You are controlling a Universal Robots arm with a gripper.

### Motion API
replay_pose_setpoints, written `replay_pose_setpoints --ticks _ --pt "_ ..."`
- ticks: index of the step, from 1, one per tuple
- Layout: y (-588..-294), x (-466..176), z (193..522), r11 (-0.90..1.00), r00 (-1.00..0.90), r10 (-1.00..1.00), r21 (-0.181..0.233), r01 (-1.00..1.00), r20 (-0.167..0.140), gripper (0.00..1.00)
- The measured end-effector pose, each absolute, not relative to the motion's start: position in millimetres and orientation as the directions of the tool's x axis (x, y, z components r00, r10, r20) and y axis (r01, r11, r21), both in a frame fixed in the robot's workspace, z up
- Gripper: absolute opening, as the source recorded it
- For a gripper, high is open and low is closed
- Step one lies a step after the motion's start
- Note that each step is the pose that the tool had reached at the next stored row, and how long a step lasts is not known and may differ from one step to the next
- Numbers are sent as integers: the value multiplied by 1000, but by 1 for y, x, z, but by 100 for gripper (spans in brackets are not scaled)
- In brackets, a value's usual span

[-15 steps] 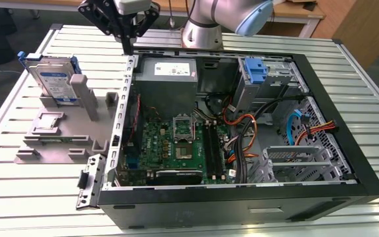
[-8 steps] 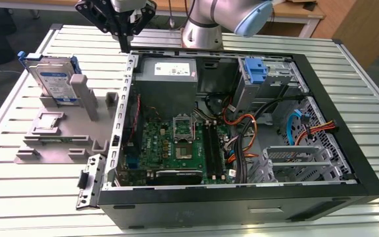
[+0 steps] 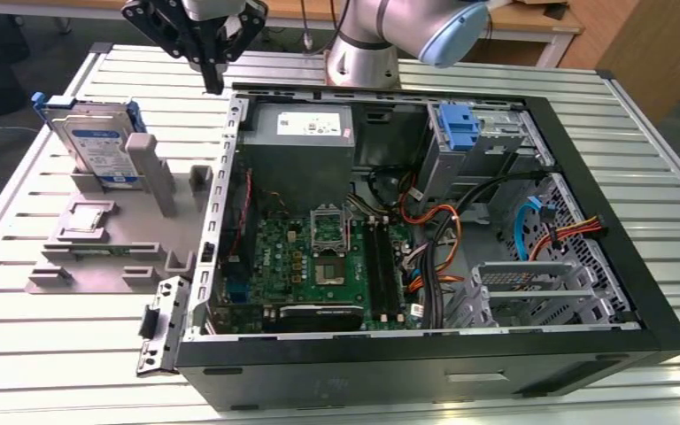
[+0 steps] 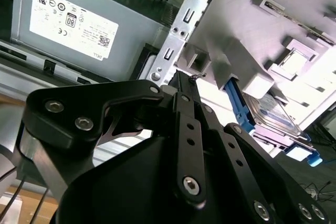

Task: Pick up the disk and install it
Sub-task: 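Reach for the disk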

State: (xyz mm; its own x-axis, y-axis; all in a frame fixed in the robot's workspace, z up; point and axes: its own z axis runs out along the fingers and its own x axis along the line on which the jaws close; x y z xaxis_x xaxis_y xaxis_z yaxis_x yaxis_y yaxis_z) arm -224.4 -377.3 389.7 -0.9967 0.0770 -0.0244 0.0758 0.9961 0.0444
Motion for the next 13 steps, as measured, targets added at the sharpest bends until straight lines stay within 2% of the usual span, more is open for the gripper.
replay_pose_setpoints --ticks 13 --pt "-377 -242 389 996 -997 77 45 76 -24 10"
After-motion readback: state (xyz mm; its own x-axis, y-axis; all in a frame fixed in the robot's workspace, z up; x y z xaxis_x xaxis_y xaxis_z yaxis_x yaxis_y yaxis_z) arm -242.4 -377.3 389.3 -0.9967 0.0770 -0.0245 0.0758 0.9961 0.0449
